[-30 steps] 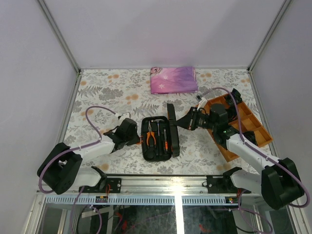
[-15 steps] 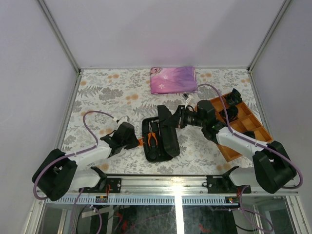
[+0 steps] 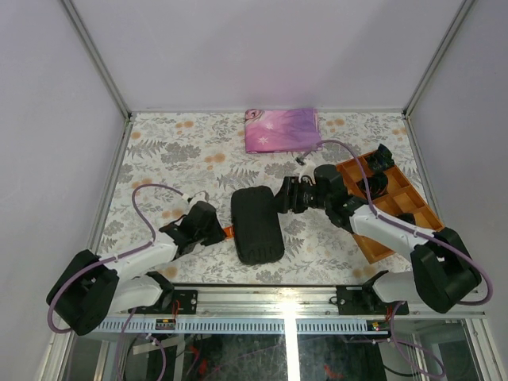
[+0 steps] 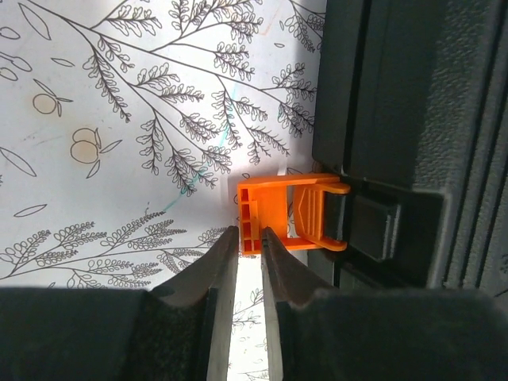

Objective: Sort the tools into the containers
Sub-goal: Close the storage box at the center of the board.

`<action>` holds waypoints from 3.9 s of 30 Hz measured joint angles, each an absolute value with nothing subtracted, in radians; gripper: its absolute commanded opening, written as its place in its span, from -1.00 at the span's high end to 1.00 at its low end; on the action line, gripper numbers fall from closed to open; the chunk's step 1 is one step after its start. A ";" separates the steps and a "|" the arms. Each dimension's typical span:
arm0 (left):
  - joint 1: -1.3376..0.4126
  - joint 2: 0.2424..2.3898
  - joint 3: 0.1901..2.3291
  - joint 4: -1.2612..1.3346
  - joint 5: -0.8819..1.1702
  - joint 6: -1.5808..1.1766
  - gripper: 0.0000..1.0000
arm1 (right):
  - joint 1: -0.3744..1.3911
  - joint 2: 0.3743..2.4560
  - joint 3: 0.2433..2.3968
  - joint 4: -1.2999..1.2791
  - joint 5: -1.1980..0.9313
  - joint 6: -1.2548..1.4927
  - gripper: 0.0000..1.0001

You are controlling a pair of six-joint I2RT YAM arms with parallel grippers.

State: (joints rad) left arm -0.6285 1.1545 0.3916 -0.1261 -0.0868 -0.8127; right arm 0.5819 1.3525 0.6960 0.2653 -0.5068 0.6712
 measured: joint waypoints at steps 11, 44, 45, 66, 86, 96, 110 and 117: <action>-0.629 1.086 0.390 -0.170 -0.088 -0.811 0.18 | 0.582 1.317 0.680 0.148 -0.374 0.572 -0.98; -0.629 0.968 0.306 -0.033 0.025 -0.957 -0.90 | 0.672 1.616 0.815 0.051 -0.323 0.617 -0.64; -0.629 0.984 0.305 -0.019 0.037 -0.965 -0.90 | 0.673 1.615 0.815 0.050 -0.319 0.622 -0.63; -0.630 1.110 0.352 0.037 0.054 -0.979 -0.36 | 0.686 1.600 0.801 0.067 -0.261 0.663 -0.47; -0.641 1.073 0.434 -0.122 -0.042 -0.896 0.46 | 0.699 1.610 0.801 0.096 -0.248 0.689 -0.44; -0.645 1.036 0.448 -0.098 -0.050 -0.886 0.74 | 0.703 1.625 0.810 0.109 -0.255 0.693 -0.43; -0.646 1.035 0.445 -0.099 -0.049 -0.884 0.64 | 0.704 1.637 0.816 0.126 -0.262 0.688 -0.42; -0.617 0.939 0.441 -0.187 -0.106 -0.876 0.23 | 0.705 1.639 0.822 0.117 -0.260 0.684 -0.42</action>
